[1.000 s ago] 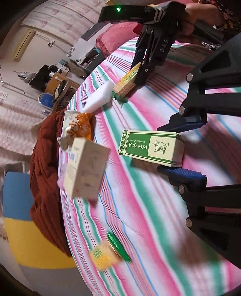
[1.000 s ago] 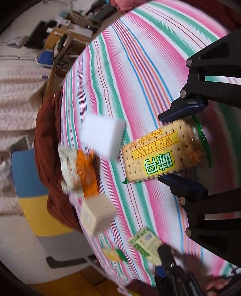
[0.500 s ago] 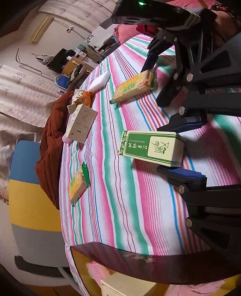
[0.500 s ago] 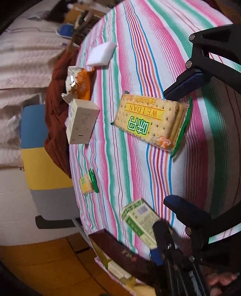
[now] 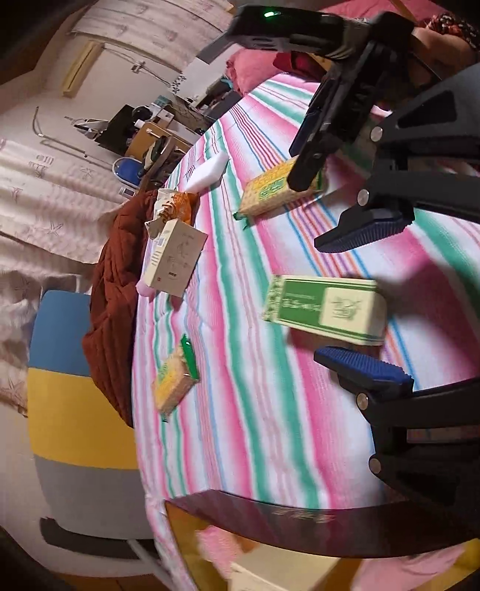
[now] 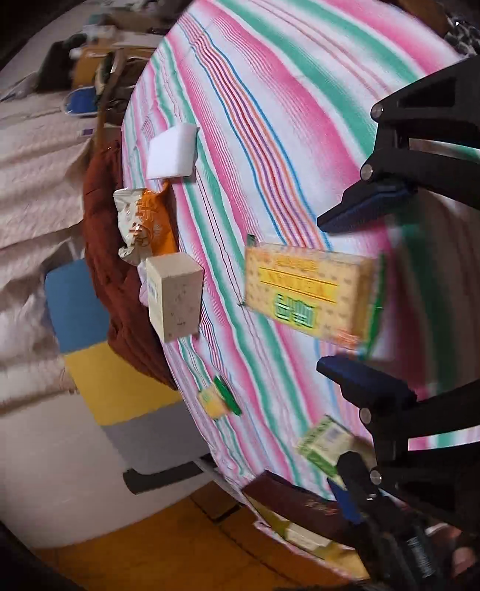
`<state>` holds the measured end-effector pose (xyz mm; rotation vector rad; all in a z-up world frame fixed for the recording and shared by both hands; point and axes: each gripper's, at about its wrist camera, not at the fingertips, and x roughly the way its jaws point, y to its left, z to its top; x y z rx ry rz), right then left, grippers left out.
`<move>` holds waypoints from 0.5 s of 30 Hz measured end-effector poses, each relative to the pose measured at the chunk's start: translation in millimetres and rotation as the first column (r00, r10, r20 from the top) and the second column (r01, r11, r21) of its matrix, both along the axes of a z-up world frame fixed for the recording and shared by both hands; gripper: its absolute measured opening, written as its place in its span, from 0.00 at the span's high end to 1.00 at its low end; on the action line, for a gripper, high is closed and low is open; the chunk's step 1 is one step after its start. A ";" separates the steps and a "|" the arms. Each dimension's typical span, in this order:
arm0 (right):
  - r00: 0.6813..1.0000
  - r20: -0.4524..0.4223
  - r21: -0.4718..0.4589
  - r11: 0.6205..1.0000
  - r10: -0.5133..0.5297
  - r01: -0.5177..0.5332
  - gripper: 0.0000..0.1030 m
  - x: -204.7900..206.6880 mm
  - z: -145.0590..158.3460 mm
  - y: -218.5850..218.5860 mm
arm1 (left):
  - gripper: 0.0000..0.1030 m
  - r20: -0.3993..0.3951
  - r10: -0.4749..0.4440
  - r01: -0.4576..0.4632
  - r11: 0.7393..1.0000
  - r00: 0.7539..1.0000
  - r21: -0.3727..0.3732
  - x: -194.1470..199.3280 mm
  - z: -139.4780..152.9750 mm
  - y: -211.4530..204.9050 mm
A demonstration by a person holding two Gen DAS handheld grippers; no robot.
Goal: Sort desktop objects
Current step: 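Lift the cracker pack with the right gripper while the left lifts the green box, then carry the cracker pack and green box over the gold tray with both grippers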
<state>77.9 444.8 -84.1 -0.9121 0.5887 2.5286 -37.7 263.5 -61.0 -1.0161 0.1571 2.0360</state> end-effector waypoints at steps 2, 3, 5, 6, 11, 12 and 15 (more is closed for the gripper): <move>1.000 0.023 0.020 1.000 -0.011 0.010 0.44 -12.2 -0.1 1.1 | 0.47 -0.010 -0.010 0.010 1.000 1.000 -0.014 -2.8 0.4 7.8; 0.999 0.029 0.028 1.000 -0.015 0.014 0.47 -17.0 -0.8 0.8 | 0.47 -0.014 -0.011 0.011 1.000 1.000 -0.024 -5.0 -0.6 12.0; 0.999 0.033 0.043 0.999 -0.028 0.026 0.48 -22.7 -1.2 -0.7 | 0.47 -0.007 -0.019 0.019 0.999 1.000 -0.040 -9.7 -4.6 21.0; 0.999 0.035 0.052 0.998 -0.030 0.028 0.48 -24.2 -1.3 -1.8 | 0.47 0.001 -0.025 0.025 0.999 1.000 -0.043 -11.2 -6.8 23.1; 0.999 0.033 0.058 0.998 -0.007 0.005 0.45 -24.2 -0.6 -5.3 | 0.47 0.002 -0.037 0.037 0.998 0.999 -0.051 -13.7 -15.8 29.0; 0.999 0.032 0.057 0.998 -0.002 0.000 0.44 -24.6 -0.8 -5.9 | 0.46 -0.001 -0.038 0.038 0.998 0.999 -0.048 -13.6 -16.4 28.8; 0.999 0.041 0.076 0.997 -0.009 0.006 0.44 -28.0 -2.0 -7.4 | 0.45 -0.006 -0.042 0.042 0.998 0.999 -0.036 -13.6 -17.4 27.6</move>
